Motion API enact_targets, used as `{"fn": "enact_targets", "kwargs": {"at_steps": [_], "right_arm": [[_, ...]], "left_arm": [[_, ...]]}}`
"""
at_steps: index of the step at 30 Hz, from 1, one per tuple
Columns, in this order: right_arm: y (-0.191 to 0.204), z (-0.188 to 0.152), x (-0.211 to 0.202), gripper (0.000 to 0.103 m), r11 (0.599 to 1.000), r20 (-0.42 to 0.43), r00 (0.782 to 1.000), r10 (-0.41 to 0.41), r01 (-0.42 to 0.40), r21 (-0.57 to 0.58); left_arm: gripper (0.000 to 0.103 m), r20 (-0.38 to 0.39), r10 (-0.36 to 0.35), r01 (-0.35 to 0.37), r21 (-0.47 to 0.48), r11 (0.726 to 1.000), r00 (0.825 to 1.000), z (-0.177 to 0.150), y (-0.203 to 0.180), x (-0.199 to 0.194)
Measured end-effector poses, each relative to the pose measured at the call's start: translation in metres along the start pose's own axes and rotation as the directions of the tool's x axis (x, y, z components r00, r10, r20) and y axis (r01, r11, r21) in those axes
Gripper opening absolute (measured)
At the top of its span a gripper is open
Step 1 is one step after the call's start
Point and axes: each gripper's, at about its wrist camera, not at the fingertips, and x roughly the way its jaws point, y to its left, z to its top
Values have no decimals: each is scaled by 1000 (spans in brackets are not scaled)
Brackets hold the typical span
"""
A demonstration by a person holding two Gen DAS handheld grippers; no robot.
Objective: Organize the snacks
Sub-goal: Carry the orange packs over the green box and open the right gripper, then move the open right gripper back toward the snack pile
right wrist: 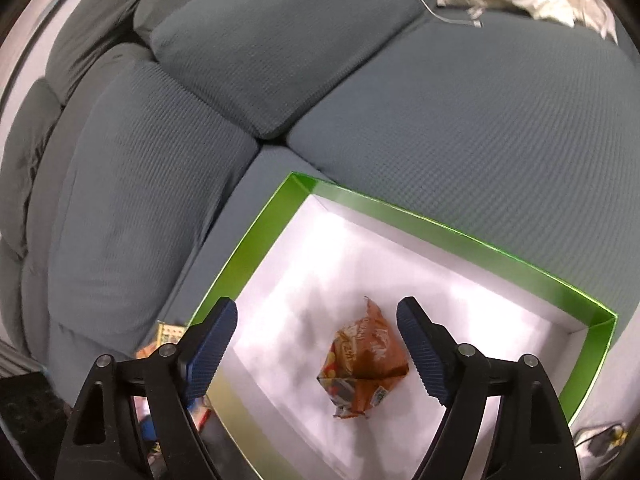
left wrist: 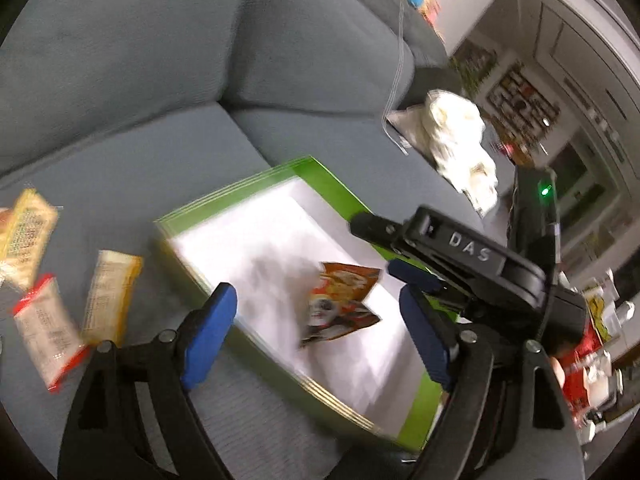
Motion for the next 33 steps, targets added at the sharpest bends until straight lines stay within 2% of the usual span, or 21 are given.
{"fn": "enact_targets", "kwargs": {"at_steps": [3,4,7,10,13,14,16,18,23,27,31,33], "right_arm": [[13,-5,1,83,998,11,999,-38,38,-41],[17,-6,0,83,997,22,998,-53,54,-47],[26,-8,2,83,992,62,993,-102,106,-66],[34,-11,7,83,983,79,985,-151,158,-94],[38,-13,11,83,973,78,977,-198,205,-107],[39,-14,12,83,964,88,969,-232,241,-114],[40,-13,19,83,959,81,966,-247,255,-124],[42,-14,26,83,962,65,970,-233,239,-132],[61,-24,30,83,943,128,961,-245,267,-197],[77,-31,40,83,942,124,975,-186,212,-259],[80,-35,53,83,966,17,999,-48,51,-255],[83,-37,56,83,959,-10,999,-34,29,-282]], "left_arm": [[92,57,90,-89,-22,996,994,-6,19,-29],[95,76,135,-133,-30,991,988,-8,27,-38],[96,122,257,-248,-78,966,959,-19,55,-67],[96,128,315,-300,-127,946,940,-31,85,-90],[96,131,404,-379,-182,907,905,-49,121,-115],[96,135,428,-399,-198,895,894,-55,130,-121],[96,126,485,-441,-270,856,865,-70,157,-134],[96,114,518,-456,-342,822,848,-83,180,-147],[96,91,544,-444,-474,761,834,-96,218,-164],[96,115,542,-418,-513,750,832,-101,225,-178],[96,118,538,-402,-536,742,835,-103,233,-186],[96,118,548,-405,-550,730,828,-105,236,-189]]}}
